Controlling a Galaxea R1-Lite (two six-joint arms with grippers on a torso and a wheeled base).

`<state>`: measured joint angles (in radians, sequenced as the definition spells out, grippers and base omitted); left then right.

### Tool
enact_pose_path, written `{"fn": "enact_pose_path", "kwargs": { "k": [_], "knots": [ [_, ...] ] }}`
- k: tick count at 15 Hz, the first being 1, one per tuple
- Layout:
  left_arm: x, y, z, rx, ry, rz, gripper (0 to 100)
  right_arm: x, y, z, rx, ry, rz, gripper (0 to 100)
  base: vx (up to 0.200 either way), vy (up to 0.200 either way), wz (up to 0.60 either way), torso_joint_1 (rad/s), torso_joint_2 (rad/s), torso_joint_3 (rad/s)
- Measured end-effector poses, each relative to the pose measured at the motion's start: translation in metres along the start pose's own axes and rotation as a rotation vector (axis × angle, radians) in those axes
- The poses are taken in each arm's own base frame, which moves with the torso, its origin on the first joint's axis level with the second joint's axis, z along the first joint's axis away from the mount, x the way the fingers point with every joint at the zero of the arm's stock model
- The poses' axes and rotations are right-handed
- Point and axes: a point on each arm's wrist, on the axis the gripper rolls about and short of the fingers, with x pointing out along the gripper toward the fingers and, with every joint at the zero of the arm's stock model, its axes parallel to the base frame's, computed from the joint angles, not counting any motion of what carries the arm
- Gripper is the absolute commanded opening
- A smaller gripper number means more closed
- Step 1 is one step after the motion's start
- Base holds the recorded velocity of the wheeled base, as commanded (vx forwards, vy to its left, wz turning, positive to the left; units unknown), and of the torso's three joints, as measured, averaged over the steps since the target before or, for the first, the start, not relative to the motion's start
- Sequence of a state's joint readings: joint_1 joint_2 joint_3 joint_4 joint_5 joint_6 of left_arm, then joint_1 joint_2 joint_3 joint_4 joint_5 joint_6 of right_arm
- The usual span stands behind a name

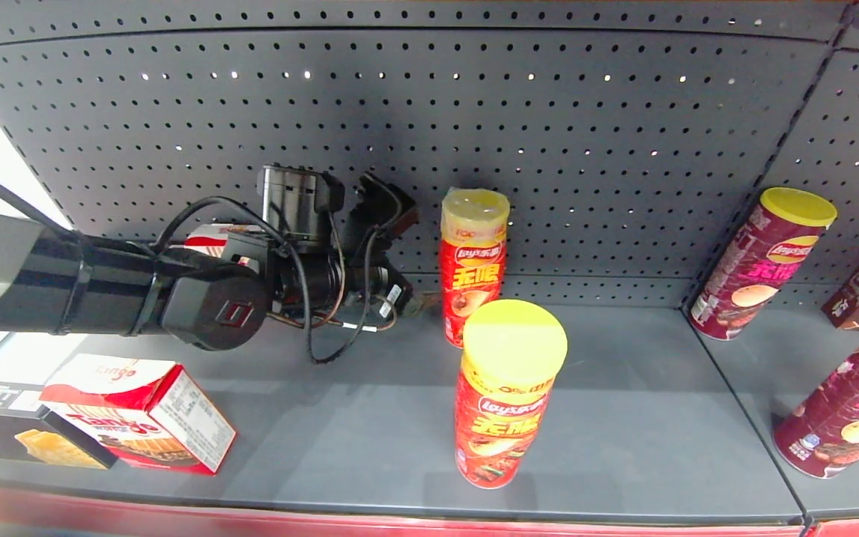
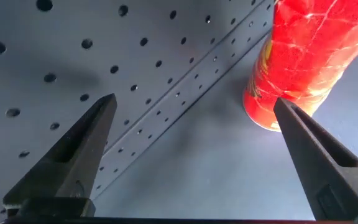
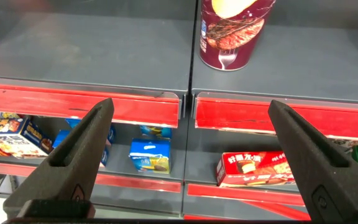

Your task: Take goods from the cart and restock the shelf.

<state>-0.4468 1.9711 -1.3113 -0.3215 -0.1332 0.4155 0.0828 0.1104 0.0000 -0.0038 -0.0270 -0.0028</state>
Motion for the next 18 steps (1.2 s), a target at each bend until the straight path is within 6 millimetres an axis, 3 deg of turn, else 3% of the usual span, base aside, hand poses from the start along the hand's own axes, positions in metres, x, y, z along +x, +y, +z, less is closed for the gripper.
{"fn": "enact_pose_path", "kwargs": {
  "k": [10,14,18],
  "knots": [
    [0.004,0.000,-0.002,-0.006,0.002,-0.004,100,0.000,0.000,0.000,0.000,0.000,-0.001,100,0.000,0.000,0.00,0.000,0.00,0.000],
    [-0.029,0.011,0.025,-0.073,-0.084,0.042,100,0.000,0.000,0.000,0.000,0.000,0.000,100,0.000,0.000,0.00,0.000,0.00,0.000],
    [-0.090,0.003,0.059,-0.179,-0.238,0.099,100,0.000,0.000,0.000,0.000,0.000,0.000,100,0.000,0.000,0.00,0.000,0.00,0.000]
  ]
}}
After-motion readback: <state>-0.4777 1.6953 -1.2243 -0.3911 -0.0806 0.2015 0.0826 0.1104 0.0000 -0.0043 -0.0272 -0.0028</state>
